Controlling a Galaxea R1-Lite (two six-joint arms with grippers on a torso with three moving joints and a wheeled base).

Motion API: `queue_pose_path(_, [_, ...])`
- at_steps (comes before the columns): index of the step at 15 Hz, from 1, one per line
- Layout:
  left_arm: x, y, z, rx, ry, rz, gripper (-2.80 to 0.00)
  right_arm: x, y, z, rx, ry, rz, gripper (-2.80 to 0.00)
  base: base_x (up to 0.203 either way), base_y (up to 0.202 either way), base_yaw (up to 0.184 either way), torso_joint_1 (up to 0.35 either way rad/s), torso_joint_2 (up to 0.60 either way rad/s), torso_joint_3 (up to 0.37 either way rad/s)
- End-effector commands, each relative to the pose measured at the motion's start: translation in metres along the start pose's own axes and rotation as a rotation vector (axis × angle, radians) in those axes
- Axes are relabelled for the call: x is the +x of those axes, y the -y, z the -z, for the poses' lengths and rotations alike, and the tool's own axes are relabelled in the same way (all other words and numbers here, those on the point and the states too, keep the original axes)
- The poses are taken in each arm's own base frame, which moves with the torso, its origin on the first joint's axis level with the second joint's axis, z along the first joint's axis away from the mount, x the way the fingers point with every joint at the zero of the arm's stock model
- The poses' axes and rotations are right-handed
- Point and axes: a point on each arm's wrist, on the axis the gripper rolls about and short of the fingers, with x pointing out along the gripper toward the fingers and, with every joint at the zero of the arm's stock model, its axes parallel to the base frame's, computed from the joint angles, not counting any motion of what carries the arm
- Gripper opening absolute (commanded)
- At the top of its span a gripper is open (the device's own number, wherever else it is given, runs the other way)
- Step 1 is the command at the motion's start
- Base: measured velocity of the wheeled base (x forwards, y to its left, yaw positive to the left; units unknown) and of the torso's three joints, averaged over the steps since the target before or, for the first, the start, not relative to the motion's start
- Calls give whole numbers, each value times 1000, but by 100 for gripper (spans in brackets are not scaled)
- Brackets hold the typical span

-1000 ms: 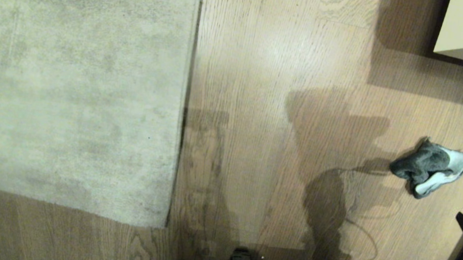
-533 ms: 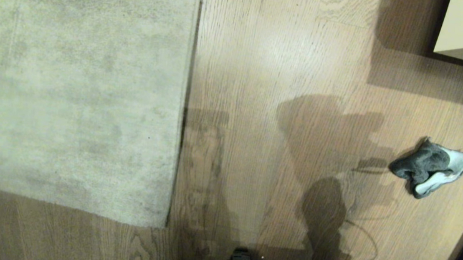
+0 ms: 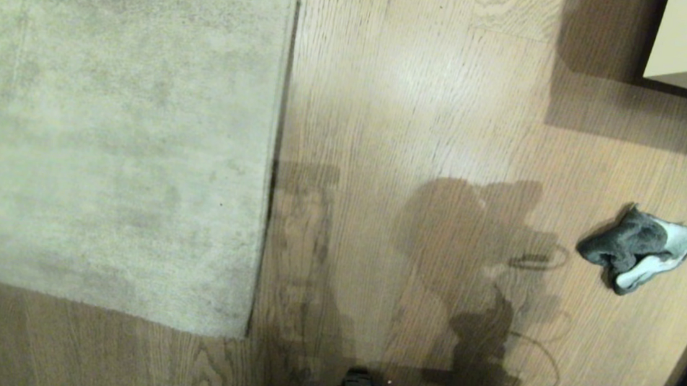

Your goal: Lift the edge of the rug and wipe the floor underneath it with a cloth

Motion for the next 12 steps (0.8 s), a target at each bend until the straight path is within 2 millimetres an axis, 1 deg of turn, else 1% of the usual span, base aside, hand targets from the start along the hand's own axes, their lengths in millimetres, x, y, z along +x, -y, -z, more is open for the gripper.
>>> queue_pose_path(1, [0, 0, 0, 0, -1, 0, -280, -28, -3, 13, -9, 74, -41, -280, 0, 0, 0, 0, 0, 0])
queue_pose_path(2, [0, 0, 0, 0, -1, 0, -280, -34, -3, 20, -11, 72, -54, -280, 0, 0, 0, 0, 0, 0])
queue_pose_path(3, [0, 0, 0, 0, -1, 0, -280, -38, -4, 29, -14, 35, -69, -280, 0, 0, 0, 0, 0, 0])
queue_pose_path(4, [0, 0, 0, 0, -1, 0, -280, -40, -3, 34, -14, 3, -74, -280, 0, 0, 0, 0, 0, 0])
queue_pose_path(5, [0, 0, 0, 0, -1, 0, -280, -40, -3, 35, -16, -6, -75, -280, 0, 0, 0, 0, 0, 0])
queue_pose_path(7, [0, 0, 0, 0, -1, 0, -280, -45, -3, 39, -14, 19, -100, -280, 0, 0, 0, 0, 0, 0])
queue_pose_path(8, [0, 0, 0, 0, -1, 0, -280, -49, -3, 44, -18, 29, -111, -280, 0, 0, 0, 0, 0, 0])
queue_pose_path(11, [0, 0, 0, 0, -1, 0, -280, -61, -2, 53, -11, 145, -120, -280, 0, 0, 0, 0, 0, 0])
queue_pose_path(12, [0, 0, 0, 0, 0, 0, -280, -62, -1, 53, -9, 157, -123, -280, 0, 0, 0, 0, 0, 0])
